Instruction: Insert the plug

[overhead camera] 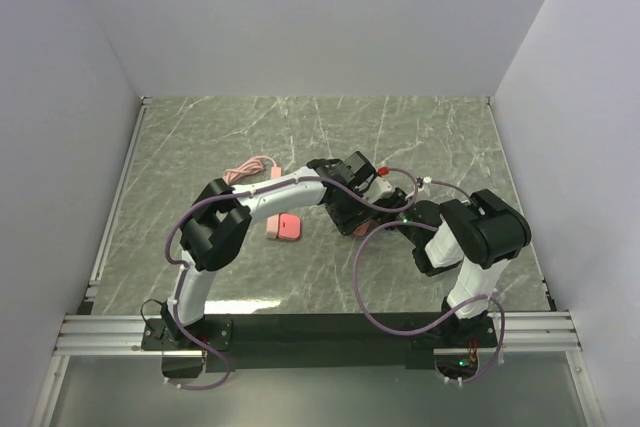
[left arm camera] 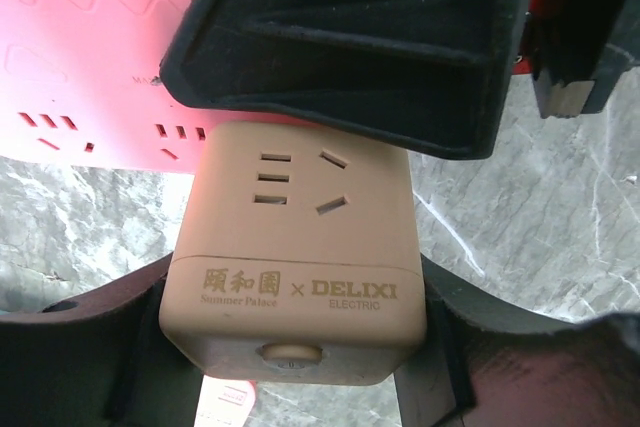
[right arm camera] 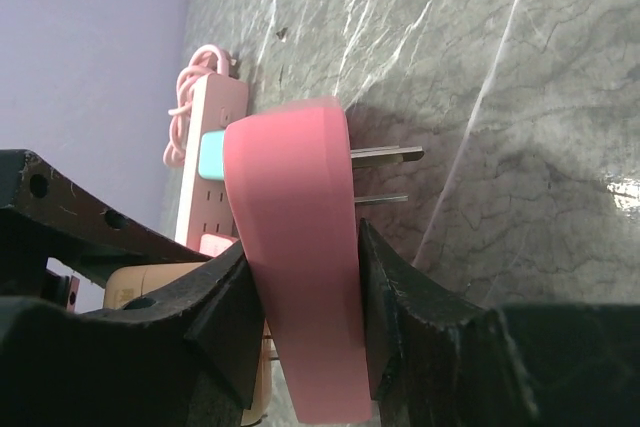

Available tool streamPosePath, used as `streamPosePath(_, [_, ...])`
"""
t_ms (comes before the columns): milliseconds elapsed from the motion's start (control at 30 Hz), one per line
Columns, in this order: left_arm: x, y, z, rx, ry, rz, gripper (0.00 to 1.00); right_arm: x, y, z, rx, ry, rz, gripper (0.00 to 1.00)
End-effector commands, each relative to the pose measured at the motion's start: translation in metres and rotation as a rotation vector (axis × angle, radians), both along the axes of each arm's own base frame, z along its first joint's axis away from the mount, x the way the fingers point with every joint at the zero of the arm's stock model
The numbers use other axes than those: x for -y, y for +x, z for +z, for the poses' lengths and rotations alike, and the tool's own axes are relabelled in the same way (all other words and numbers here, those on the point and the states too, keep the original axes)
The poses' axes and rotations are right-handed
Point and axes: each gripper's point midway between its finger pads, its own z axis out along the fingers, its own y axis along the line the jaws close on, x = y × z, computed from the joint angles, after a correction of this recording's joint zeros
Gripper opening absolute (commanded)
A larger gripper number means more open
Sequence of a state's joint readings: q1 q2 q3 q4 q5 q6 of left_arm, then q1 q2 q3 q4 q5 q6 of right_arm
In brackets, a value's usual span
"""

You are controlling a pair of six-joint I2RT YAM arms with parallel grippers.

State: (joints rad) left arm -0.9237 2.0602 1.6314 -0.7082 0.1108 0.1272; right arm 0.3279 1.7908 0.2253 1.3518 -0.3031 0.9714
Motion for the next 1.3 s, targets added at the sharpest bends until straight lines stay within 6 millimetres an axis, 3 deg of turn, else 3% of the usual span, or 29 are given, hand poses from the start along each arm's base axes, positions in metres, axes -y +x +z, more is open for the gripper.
streamPosePath(0, [0.078,0.046,0.006,0.167,-0.285,0.014,0.00,-0.060,-0.092,-0.003,-0.173,0.141,0.422,0.00])
streamPosePath(100, [0.078,0.042,-0.007,0.149,-0.269,0.014,0.00,-0.062,-0.093,0.001,-0.165,0.161,0.430,0.00])
streamPosePath(167, [0.080,0.042,-0.005,0.160,-0.290,0.019,0.00,-0.062,-0.094,0.002,-0.167,0.168,0.430,0.00])
streamPosePath(367, [0.067,0.035,-0.020,0.159,-0.315,0.044,0.00,-0.059,-0.095,0.009,-0.158,0.180,0.431,0.00])
streamPosePath(467, [0.070,0.031,-0.029,0.137,-0.329,0.037,0.00,-0.059,-0.095,0.011,-0.155,0.176,0.432,0.00])
streamPosePath(733, [0.083,0.041,-0.031,0.120,-0.324,-0.005,0.00,-0.060,-0.095,0.012,-0.156,0.193,0.432,0.00])
streamPosePath(767, [0.082,0.037,-0.043,0.092,-0.302,-0.017,0.00,-0.060,-0.095,0.012,-0.161,0.199,0.432,0.00])
streamPosePath(833, [0.092,0.044,-0.036,0.101,-0.316,-0.030,0.00,-0.061,-0.095,0.012,-0.160,0.204,0.435,0.00])
streamPosePath(867, [0.090,0.042,-0.046,0.079,-0.293,-0.032,0.00,-0.061,-0.095,0.011,-0.160,0.208,0.434,0.00])
streamPosePath(1000, [0.099,0.047,-0.043,0.082,-0.298,-0.040,0.00,-0.060,-0.096,0.011,-0.156,0.206,0.433,0.00])
streamPosePath(1133, [0.092,0.048,-0.047,0.087,-0.280,-0.015,0.00,-0.059,-0.094,0.011,-0.130,0.160,0.429,0.00])
streamPosePath(1233, [0.086,0.051,-0.036,0.123,-0.288,0.025,0.00,-0.056,-0.090,0.011,-0.111,0.103,0.420,0.00])
streamPosePath(1267, [0.085,0.053,-0.023,0.143,-0.306,0.037,0.10,-0.056,-0.086,0.012,-0.098,0.083,0.407,0.00])
